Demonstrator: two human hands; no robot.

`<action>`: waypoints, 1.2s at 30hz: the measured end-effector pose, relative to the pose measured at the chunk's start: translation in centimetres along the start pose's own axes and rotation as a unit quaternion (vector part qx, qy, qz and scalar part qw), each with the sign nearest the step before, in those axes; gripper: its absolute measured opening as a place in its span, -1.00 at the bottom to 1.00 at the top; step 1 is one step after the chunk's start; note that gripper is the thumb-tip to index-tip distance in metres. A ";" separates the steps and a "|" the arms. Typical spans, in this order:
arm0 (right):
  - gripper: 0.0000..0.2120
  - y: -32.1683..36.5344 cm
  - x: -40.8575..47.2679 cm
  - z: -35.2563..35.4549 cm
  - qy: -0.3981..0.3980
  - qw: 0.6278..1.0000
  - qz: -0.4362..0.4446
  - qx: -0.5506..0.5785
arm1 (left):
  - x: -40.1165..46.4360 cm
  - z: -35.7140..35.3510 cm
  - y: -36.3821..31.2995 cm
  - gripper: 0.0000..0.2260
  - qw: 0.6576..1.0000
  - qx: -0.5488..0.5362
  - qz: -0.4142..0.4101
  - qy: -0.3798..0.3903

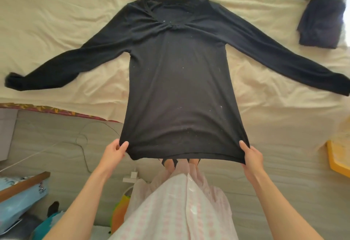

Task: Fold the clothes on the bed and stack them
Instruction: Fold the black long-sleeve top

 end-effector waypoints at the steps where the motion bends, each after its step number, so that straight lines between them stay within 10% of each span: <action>1: -0.88 0.5 -0.4 0.1 -0.002 1.000 0.012 0.008 | -0.3 0.2 -0.5 -0.88 0.999 -0.047 -0.003 -0.021; 4: -0.87 1.5 -1.6 0.6 -0.013 0.999 0.035 0.035 | -1.3 0.8 -2.0 -0.81 0.985 -0.146 -0.024 -0.085; 11: -0.83 -0.9 -1.8 2.6 -0.055 0.998 0.005 0.019 | -3.1 1.2 0.0 -0.81 0.984 0.078 -0.118 -0.109; 25: -0.70 -1.3 -0.3 1.5 -0.061 0.990 -0.046 -0.121 | -1.2 0.6 4.0 -0.82 0.990 0.071 0.090 -0.087; 36: -0.52 7.2 -1.3 -10.9 0.124 0.859 0.188 -0.461 | 2.2 2.5 0.8 -0.75 0.987 -0.039 0.122 -0.096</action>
Point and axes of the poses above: each hand's wrist, its own x-axis towards the middle knuckle, its own z-axis out of the back of the hand, y = z × x, the point moved 2 cm from there along x, towards the middle knuckle, and after that the axes turned 2 degrees about y, right-handed, at the moved point
